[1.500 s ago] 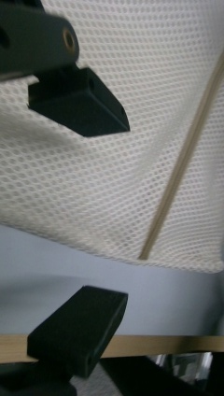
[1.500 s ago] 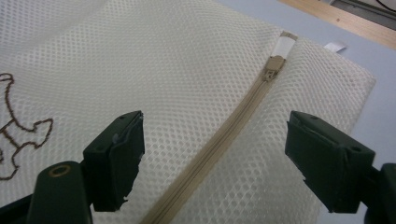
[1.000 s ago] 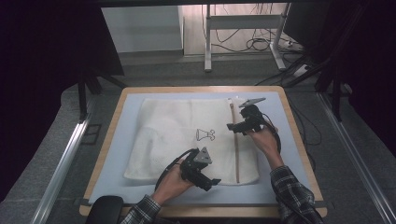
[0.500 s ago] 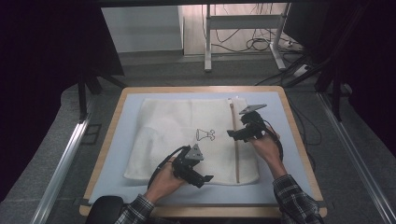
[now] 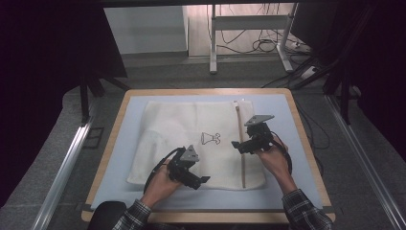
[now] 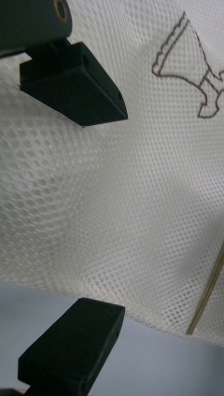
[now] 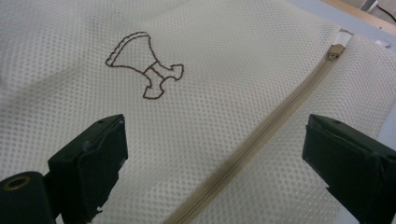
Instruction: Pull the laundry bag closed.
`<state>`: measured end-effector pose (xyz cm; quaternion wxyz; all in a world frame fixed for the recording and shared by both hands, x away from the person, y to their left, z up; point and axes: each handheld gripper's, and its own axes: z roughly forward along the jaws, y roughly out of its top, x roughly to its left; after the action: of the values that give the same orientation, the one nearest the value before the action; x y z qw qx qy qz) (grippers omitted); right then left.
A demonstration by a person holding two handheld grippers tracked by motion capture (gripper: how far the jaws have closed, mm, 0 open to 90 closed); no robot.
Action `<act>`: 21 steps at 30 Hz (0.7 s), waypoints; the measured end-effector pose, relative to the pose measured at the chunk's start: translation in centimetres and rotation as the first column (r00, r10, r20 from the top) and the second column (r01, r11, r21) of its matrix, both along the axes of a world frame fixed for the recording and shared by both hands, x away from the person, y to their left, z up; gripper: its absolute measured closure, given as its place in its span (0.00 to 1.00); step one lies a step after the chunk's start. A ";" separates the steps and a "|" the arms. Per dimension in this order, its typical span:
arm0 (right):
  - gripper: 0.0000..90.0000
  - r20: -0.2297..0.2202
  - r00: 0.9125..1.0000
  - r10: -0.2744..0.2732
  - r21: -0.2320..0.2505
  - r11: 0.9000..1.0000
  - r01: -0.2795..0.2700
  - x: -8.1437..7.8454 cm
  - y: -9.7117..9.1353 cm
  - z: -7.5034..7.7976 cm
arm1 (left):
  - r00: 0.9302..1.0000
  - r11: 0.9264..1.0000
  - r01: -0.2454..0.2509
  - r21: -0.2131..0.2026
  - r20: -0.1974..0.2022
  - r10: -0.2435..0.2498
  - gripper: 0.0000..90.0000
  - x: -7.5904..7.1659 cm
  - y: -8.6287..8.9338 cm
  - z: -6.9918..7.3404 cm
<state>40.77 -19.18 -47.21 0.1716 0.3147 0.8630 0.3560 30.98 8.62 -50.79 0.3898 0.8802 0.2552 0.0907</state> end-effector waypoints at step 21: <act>0.04 0.034 0.999 0.015 0.021 1.000 -0.016 -4.0 -0.5 0.5 | 0.997 0.998 -0.068 0.016 0.021 0.068 0.08 -0.2 3.3 0.2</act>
<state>36.74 -19.67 -46.68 0.1799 0.3036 0.8586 0.3718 30.74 11.90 -50.58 0.3817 0.8732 0.2804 0.1149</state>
